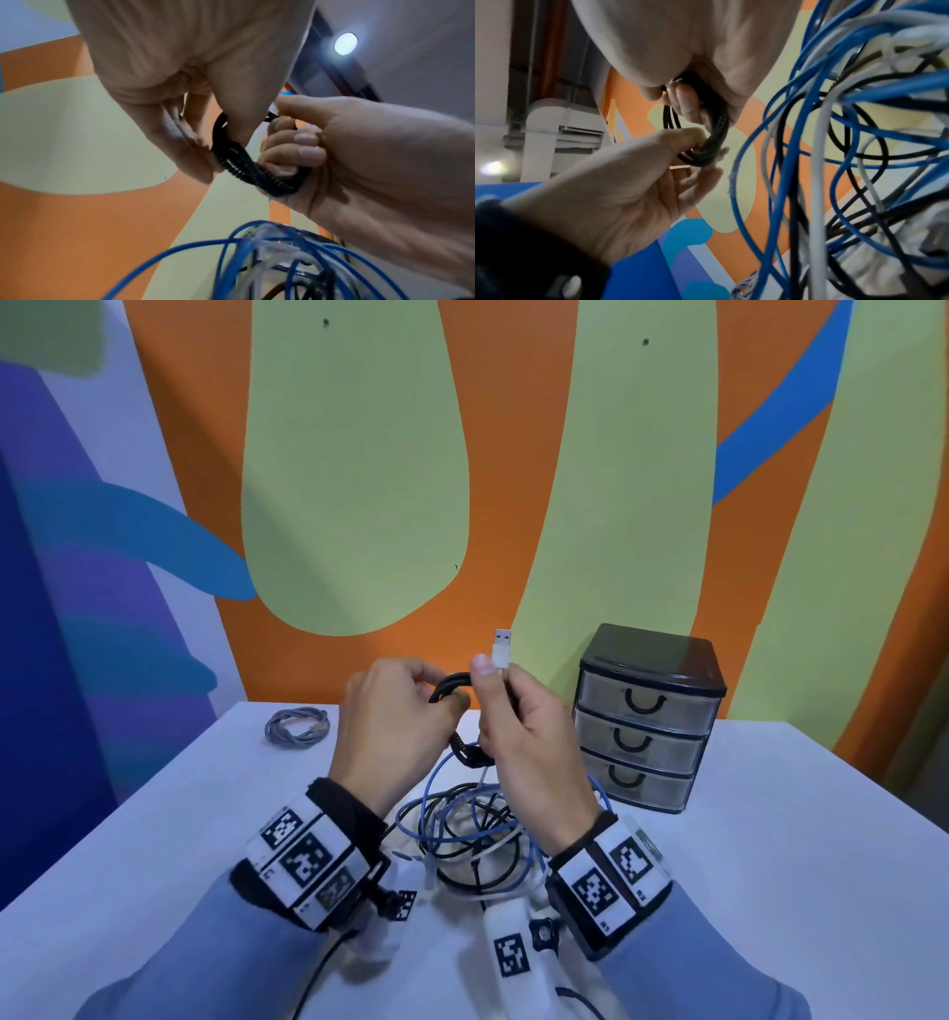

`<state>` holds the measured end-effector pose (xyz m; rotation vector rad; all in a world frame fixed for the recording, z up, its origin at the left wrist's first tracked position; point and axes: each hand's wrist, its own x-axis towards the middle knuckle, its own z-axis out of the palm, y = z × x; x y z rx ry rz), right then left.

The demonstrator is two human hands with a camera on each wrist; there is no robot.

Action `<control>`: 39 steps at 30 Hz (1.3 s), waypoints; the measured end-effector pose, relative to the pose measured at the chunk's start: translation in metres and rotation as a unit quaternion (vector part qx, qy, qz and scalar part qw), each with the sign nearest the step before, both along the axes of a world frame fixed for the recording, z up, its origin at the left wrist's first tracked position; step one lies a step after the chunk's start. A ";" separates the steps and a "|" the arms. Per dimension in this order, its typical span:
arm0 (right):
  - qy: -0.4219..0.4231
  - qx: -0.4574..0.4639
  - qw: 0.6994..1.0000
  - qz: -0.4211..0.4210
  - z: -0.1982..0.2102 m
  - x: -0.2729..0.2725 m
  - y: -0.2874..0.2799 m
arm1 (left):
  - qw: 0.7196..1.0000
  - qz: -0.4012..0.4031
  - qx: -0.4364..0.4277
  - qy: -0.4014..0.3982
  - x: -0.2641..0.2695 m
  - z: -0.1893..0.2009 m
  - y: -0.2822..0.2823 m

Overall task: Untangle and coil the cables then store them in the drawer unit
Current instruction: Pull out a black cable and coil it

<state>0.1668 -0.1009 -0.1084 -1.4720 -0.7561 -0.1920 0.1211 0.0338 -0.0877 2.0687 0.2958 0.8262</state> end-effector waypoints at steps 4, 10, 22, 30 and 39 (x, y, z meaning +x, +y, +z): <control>0.097 0.080 0.988 0.095 0.002 0.003 0.002 | 0.986 -0.089 -0.110 0.085 0.004 0.006 0.003; 0.215 0.167 0.948 0.166 0.001 0.012 0.002 | 0.853 -0.294 -0.418 0.102 -0.015 0.015 0.024; 0.252 0.164 0.914 0.273 0.004 0.003 -0.002 | 0.793 -0.282 -0.533 0.081 -0.014 0.007 0.029; 0.303 0.281 0.873 0.260 0.007 0.009 0.002 | 0.798 -0.152 -0.575 -0.096 -0.003 -0.006 0.027; 0.312 0.236 0.909 0.144 0.001 0.018 0.003 | 0.932 -0.190 -0.280 -0.128 -0.011 -0.004 0.010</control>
